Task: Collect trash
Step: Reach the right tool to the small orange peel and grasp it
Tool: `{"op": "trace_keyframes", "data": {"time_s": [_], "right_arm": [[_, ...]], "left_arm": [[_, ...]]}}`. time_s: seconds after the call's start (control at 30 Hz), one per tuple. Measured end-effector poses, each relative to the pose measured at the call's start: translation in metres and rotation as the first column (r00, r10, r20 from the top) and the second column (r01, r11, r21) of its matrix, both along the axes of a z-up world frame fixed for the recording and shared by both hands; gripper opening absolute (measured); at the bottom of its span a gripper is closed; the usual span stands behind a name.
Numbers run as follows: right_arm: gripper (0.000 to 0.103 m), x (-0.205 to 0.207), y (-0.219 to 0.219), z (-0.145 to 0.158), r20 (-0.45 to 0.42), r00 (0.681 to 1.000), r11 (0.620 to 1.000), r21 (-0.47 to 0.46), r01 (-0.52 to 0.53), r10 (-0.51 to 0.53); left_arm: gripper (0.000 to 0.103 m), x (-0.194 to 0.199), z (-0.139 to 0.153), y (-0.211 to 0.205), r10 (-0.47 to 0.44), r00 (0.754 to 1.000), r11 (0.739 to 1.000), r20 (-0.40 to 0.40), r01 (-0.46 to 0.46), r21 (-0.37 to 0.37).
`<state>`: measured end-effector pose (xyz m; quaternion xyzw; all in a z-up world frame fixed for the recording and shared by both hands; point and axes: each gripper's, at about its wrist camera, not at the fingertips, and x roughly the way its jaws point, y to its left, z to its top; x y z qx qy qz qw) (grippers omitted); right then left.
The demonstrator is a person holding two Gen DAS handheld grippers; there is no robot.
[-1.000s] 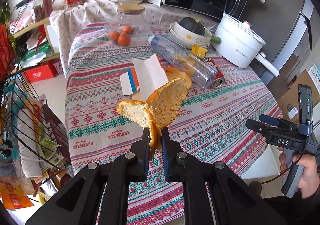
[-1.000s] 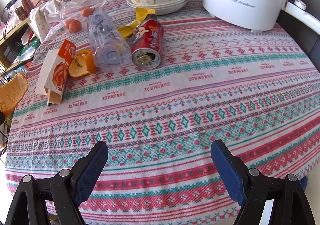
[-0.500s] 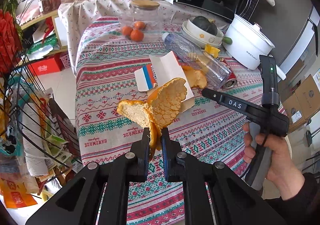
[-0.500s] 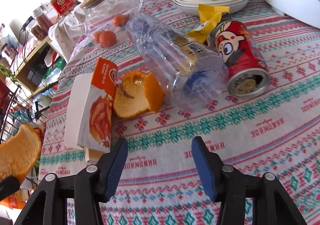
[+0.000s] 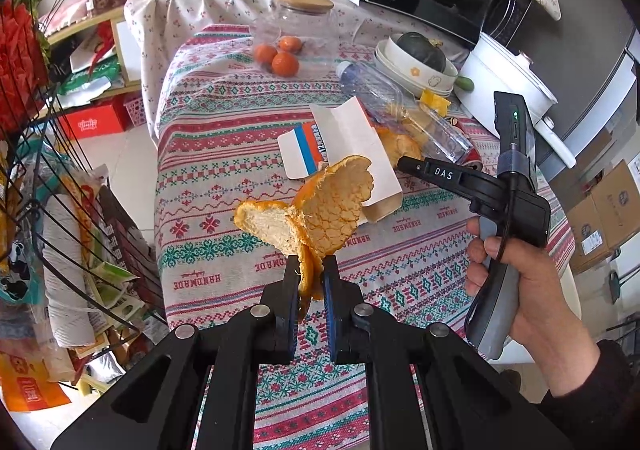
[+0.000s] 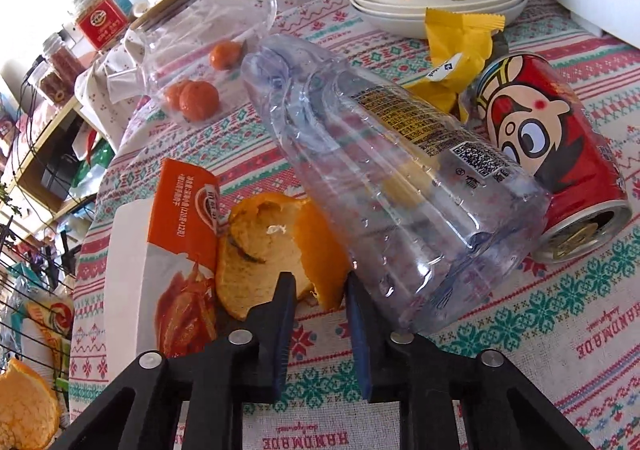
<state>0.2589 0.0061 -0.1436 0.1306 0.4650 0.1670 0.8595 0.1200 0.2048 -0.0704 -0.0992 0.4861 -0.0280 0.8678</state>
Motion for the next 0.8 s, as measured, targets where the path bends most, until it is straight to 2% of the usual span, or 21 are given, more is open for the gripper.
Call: {"op": "trace_keyframes", "data": {"time_s": [0.17,0.37,0.63,0.73,0.8], "right_arm": [[0.011,-0.005,-0.005,0.008,0.013,1.000,1.000,-0.012,-0.007,0.008],[0.008,-0.037,-0.013,0.034,0.055,0.994,0.994,-0.063,-0.089,0.093],[0.008,-0.088,-0.059,0.057,0.000,0.988,0.978,-0.148,-0.150,0.151],[0.008,-0.100,-0.078,0.063,-0.005,0.990,0.977,-0.159,-0.140,0.141],[0.012,-0.103,-0.084,0.063,0.000,0.989,0.979,-0.146,-0.145,0.146]], "left_arm": [[0.011,-0.002,0.001,-0.003,-0.012,1.000,1.000,0.003,0.012,0.000],[0.011,-0.006,0.001,-0.010,-0.033,0.999,0.999,0.005,0.033,-0.008],[0.011,-0.008,0.003,-0.028,-0.068,0.998,0.997,0.004,0.068,-0.022],[0.011,-0.009,0.008,-0.031,-0.067,0.998,0.997,0.018,0.067,-0.025],[0.011,-0.010,0.009,-0.029,-0.058,0.998,0.998,0.020,0.059,-0.033]]}}
